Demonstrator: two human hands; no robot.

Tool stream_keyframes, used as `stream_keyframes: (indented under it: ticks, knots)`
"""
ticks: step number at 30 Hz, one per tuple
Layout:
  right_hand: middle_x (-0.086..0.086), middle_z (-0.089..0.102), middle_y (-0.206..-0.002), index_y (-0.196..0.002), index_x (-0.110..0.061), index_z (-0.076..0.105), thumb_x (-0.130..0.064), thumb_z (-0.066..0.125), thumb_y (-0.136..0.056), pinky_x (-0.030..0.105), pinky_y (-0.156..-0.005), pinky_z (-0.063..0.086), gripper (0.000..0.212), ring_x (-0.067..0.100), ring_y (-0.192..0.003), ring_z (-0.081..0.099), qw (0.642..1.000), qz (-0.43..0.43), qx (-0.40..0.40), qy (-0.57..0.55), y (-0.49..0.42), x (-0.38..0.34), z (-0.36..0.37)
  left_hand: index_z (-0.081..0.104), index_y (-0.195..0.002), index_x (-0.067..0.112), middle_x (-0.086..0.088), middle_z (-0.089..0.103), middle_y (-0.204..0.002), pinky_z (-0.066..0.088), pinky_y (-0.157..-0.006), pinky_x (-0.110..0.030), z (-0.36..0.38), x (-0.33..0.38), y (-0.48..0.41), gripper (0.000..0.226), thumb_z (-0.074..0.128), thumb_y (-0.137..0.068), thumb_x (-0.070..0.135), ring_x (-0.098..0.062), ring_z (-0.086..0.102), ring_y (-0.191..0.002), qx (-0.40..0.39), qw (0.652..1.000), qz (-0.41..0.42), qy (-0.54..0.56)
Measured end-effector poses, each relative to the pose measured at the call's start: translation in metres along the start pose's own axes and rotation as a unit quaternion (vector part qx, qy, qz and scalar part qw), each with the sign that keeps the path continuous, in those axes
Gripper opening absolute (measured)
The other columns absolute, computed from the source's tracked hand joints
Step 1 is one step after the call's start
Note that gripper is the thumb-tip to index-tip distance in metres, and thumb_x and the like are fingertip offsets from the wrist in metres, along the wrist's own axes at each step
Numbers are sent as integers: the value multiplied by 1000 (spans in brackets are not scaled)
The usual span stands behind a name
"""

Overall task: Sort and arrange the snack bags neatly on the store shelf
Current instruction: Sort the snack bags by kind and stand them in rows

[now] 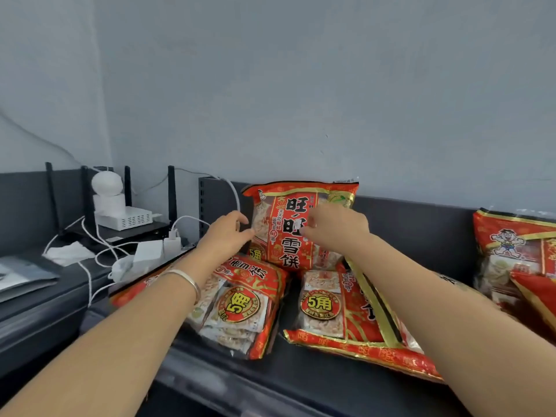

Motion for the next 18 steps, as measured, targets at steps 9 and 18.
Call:
stream_keyframes:
  ticks: [9,18]
  knots:
    - [4,60,-127,-131,-17,55,-47,52,-93,42,-94,50,49,25,-113,58,970,-140,-170,-101,48,-96,47,52,-121,30,-2,53,-131,41,-99,-43,-44,-65,77,37,57,-86,41,-25,49,-119,61,986,-106,-111]
    - [19,26,-154,-153,-18,19,-52,42,-96,45,-112,33,70,35,-139,33,948,-151,-219,-176,51,-131,85,33,-142,26,-12,18,-150,24,-109,-43,-80,-127,119,76,63,-78,55,-35,23,-136,125,949,-277,-83]
Point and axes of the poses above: each hand's wrist, its own y-axis away from the middle knuckle, its own z-axis out of the palm, x = y × z, the point moved 10 cm from there along -y, towards the middle knuckle
